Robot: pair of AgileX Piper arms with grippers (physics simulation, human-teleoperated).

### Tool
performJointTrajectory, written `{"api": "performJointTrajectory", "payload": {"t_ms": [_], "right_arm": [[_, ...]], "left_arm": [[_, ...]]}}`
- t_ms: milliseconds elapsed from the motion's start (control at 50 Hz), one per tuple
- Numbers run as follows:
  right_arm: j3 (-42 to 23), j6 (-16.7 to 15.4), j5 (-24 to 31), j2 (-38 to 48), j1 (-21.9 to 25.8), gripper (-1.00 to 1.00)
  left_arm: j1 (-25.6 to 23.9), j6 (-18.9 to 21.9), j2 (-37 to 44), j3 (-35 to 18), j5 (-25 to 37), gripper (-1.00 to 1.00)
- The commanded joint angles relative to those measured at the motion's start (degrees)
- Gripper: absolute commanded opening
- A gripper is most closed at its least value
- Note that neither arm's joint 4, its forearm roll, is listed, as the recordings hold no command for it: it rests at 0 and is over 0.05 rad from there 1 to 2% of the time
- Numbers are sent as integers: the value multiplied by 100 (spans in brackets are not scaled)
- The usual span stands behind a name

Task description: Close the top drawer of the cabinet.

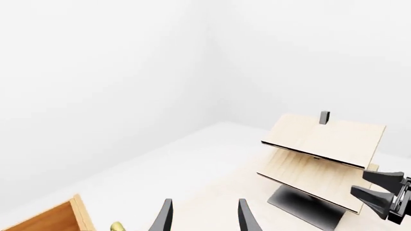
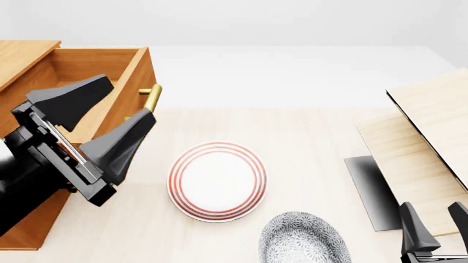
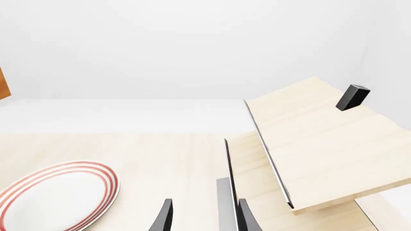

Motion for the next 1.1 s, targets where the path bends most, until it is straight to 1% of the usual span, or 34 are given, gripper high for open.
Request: {"api": "performJointTrajectory", "payload": {"t_ms": [20,40,80,120,160,260,300,420,440,460,480,500,620,680,740,800,860,920,940,1000,1100], "right_arm": [[0,0,0,0,0,100],[0,0,0,0,-1,100],[0,1,0,0,0,100],[0,2,0,0,1,100],[0,-1,0,0,0,100],[0,1,0,-1,0,100],[0,1,0,-1,0,100],[0,1,0,-1,0,100],[0,-1,0,-1,-1,100],[0,0,0,0,0,100],[0,0,0,1,-1,100],[0,0,0,0,0,100],[0,-1,0,-1,-1,100],[0,0,0,0,0,100],[0,0,0,0,-1,100],[0,1,0,0,0,100],[0,0,0,0,0,100],[0,0,0,0,-1,100],[0,0,0,0,0,100],[0,2,0,0,-2,100],[0,1,0,0,-1,100]], "left_arm": [[-728,368,1339,-676,-616,100],[-850,457,1468,-735,-700,100],[-884,474,1642,-863,-762,100],[-992,619,1833,-925,-966,100],[-931,666,2095,-985,-1145,100],[-1009,614,2475,-1225,-1218,100],[-960,422,2587,-1385,-1099,100],[-790,117,3021,-1731,-981,100],[-660,-372,3197,-1908,-736,100],[-715,-395,3316,-1985,-685,100],[-727,-288,3390,-1962,-777,100],[-638,-239,3486,-1958,-830,100],[-671,-108,3758,-2061,-923,100],[-785,21,4019,-2255,-751,100],[-786,22,4253,-2410,-567,100],[-649,85,4429,-2466,-543,100],[-637,145,4492,-2451,-583,100],[-391,199,4564,-2376,-609,100],[-334,295,4601,-2314,-649,100],[-323,344,4574,-2181,-684,100],[-345,381,4588,-2121,-608,100]]}}
